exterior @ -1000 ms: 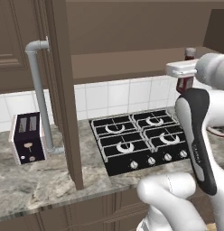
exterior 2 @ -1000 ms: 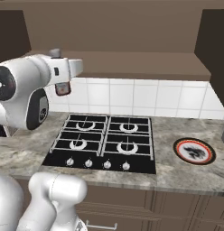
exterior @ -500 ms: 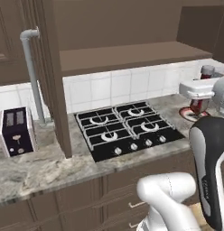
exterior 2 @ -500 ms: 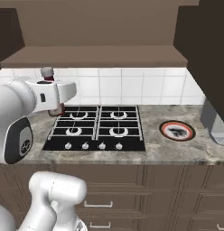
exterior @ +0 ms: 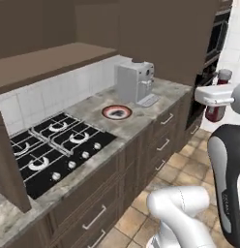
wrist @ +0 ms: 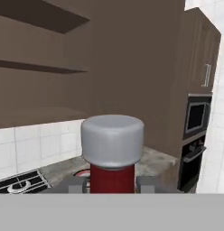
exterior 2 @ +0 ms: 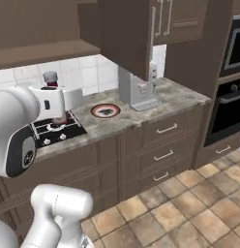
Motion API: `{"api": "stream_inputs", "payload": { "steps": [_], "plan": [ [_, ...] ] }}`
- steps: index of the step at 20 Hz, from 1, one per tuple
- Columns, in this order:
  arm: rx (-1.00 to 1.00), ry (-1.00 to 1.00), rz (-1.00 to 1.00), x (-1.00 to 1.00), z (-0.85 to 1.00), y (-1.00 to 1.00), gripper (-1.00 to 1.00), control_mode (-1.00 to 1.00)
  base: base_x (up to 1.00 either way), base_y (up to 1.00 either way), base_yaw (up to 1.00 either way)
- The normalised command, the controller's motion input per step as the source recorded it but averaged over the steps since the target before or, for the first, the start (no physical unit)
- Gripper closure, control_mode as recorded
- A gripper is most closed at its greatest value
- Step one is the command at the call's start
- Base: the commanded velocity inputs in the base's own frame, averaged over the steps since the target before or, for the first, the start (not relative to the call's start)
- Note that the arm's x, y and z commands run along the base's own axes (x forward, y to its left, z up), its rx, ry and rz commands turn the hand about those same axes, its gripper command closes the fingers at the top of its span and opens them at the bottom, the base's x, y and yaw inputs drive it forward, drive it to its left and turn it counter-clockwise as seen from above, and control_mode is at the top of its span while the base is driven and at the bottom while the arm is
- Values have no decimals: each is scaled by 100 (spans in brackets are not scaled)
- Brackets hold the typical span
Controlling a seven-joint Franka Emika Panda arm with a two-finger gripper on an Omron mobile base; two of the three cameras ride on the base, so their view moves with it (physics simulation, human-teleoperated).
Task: Move the hot dog bun to the plate on the dining table and place the condiment next to that plate. Then navigate to the fridge and take the sausage and place it on the plate as well.
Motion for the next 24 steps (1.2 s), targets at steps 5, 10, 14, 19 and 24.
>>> {"api": "stream_inputs", "payload": {
  "steps": [5, 10, 14, 19, 24],
  "plan": [
    [0, 0, 0, 0, 0, 0, 100, 100, -29, 0, -94],
    [0, 0, 0, 0, 0, 0, 100, 100, -20, 0, -96],
    [0, 0, 0, 0, 0, 0, 100, 100, -8, -6, -92],
    [0, 0, 0, 0, 0, 0, 100, 100, 25, -11, -82],
    [0, 0, 0, 0, 0, 0, 100, 100, 75, 0, -66]
  ]
}}
